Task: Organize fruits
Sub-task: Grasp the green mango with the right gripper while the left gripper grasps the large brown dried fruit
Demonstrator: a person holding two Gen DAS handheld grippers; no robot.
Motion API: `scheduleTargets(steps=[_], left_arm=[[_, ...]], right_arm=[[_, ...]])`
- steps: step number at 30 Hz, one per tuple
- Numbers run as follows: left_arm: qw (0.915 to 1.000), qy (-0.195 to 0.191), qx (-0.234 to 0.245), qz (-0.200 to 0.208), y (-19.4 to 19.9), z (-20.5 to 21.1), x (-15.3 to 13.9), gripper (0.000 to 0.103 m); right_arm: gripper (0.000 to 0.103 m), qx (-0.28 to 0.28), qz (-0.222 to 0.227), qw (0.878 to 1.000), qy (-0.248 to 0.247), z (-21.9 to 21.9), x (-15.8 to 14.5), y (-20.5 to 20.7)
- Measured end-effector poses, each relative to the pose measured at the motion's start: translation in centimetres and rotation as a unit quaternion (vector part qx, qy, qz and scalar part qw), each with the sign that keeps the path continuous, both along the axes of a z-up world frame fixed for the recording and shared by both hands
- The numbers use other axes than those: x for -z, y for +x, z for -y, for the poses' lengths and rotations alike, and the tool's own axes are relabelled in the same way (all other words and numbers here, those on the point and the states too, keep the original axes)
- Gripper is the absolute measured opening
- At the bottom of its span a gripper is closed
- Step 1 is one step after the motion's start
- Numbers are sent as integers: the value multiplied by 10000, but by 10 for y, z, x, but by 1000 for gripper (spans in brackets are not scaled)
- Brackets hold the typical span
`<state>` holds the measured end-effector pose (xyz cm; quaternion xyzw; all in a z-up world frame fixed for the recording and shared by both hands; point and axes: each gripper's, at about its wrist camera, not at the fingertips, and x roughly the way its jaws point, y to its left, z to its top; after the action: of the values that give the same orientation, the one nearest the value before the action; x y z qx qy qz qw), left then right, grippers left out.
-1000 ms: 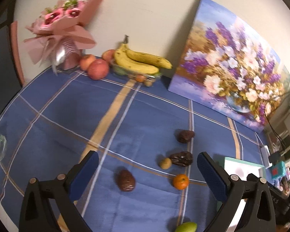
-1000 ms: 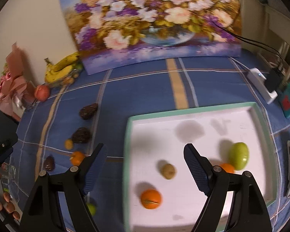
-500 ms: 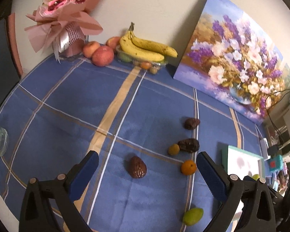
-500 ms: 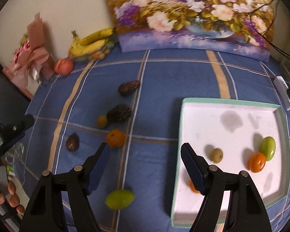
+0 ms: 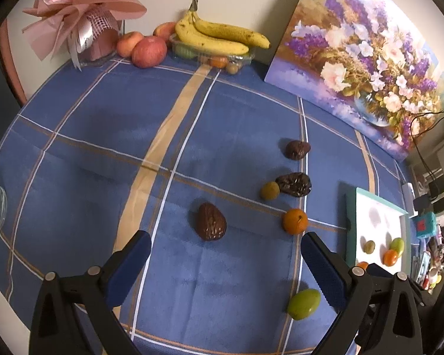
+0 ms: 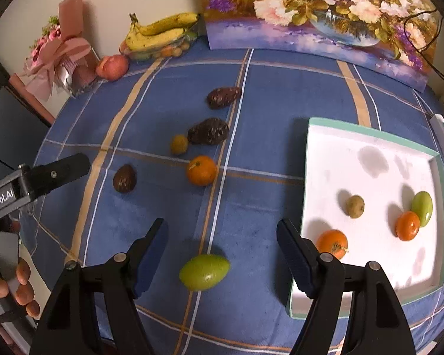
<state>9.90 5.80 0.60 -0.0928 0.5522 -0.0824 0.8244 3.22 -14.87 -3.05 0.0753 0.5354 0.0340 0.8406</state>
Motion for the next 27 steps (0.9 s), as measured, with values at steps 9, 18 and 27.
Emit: scheduleTargets(steps=[9,18,27], left_arm=[[9992,119,139,-361,-1,6,16,102],[9971,204,156,-717,7,6,43,102],[9971,304,184,-670,16,6,50,101]], right_arm=[[77,-23,-509,9987,24,-3,24,-5],[77,-238,-803,9965,-7,-13,41,-9],[77,-421,-1028,9936,-206,-25,58,-8]])
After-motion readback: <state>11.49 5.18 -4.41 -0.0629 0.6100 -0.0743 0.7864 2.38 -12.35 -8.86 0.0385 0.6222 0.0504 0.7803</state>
